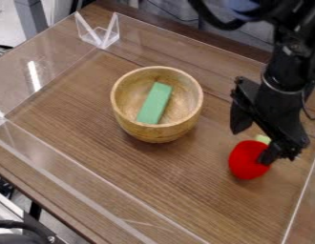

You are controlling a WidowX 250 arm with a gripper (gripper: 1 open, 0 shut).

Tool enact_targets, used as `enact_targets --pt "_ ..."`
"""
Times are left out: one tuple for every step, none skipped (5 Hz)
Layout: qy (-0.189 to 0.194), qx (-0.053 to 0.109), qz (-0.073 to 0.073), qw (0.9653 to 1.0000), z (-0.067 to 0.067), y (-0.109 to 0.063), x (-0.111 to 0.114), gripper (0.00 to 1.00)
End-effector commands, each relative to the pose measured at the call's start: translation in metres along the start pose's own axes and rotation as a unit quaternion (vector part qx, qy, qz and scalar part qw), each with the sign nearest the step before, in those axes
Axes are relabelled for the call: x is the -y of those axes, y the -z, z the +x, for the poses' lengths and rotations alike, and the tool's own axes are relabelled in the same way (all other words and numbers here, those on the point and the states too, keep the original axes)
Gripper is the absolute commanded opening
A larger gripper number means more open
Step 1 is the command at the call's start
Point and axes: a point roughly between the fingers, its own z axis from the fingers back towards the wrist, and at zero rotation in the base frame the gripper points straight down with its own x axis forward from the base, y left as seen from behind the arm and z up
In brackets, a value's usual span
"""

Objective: Move the red fruit to the left

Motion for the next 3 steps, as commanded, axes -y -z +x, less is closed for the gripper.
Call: enact_targets --pt "-0.020 0.028 0.004 0.9994 0.0054 -0.0023 0.0030 1.00" --pt "-0.084 0.030 0.011 0.9959 0.0006 0.0032 0.0015 1.00" --pt "-0.142 0.038 0.021 0.9889 -0.0006 0.0029 -0.0003 1.00"
